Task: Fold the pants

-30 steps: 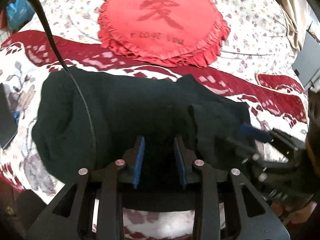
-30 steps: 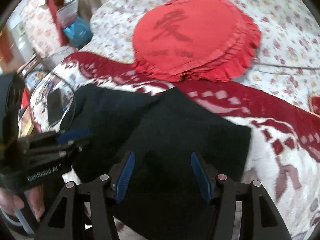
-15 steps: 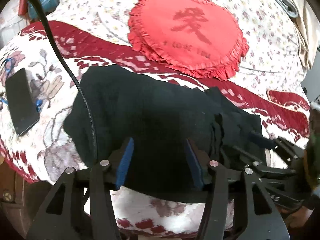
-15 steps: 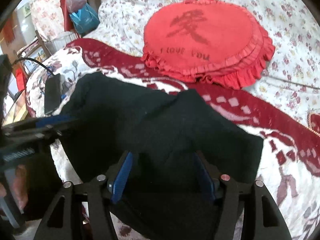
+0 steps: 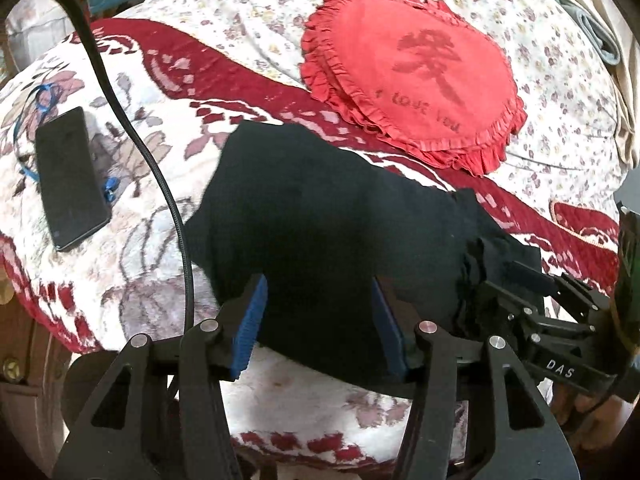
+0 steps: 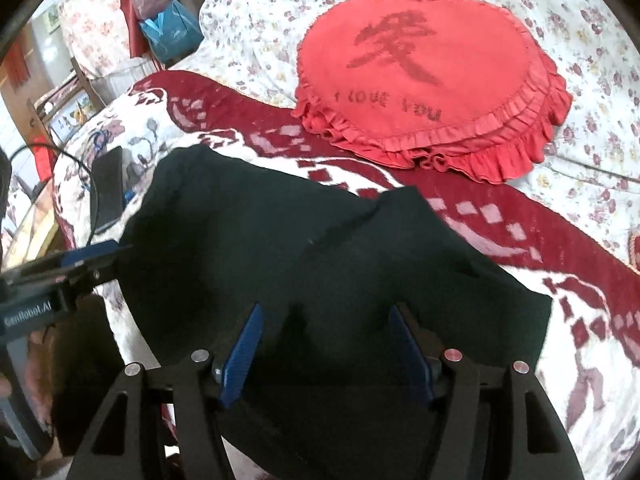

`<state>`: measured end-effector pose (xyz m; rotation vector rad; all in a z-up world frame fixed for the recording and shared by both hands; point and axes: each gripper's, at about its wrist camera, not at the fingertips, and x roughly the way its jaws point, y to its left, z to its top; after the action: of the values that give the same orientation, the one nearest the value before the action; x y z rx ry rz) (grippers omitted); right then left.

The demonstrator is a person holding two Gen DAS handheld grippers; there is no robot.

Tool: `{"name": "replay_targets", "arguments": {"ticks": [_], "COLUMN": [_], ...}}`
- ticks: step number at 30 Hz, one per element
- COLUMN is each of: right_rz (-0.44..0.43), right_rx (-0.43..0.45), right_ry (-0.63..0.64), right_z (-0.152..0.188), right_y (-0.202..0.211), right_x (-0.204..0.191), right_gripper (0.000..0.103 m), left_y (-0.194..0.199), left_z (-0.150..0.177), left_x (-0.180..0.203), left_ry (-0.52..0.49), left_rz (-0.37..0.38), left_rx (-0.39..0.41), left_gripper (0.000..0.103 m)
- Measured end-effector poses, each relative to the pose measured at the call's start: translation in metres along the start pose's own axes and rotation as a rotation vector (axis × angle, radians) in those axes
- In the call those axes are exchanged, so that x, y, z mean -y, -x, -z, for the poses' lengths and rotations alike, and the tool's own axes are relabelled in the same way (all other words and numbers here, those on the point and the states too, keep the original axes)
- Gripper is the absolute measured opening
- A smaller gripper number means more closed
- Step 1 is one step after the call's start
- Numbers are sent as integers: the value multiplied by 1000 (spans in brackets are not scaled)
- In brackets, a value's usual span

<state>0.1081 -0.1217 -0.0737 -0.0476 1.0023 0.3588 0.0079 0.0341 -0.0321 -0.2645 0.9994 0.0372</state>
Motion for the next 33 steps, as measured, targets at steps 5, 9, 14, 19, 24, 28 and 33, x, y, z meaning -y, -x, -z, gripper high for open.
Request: {"name": "replay_targets", "arguments": {"ticks": [5,9,14,19,24,28,33], "right_rz": [-47,-63,-104,-136,-173,-192,-204], "right_rx": [2,6,9,-4,-2,6,-7], "right_ry": [17,45,50,76,88,117,152], "right_z": [-14,-24,-38,-55,-77,-95,-117], "right_y": [-9,-14,-23,-35,-49,-60,-82], "right_x": [-13,-25,-36,-49,-60,-73,-88], "right_gripper": [63,65,69,69,70,71,72], "left_y": [2,1,0,-3,-11,-20,-29], "left_z": [1,2,3,8,11,13,12], "left_x": [-17,-26,-37,-57,-72,-73,-71], "left_ry": [44,74,109,193,269,286,282], "left_rz": [-2,-5,2,66,104,114,102], "left_rx": [-3,-10,-21,-32,-49,-72,-74], "left_gripper": [59,59,59,70,71,71,72]}}
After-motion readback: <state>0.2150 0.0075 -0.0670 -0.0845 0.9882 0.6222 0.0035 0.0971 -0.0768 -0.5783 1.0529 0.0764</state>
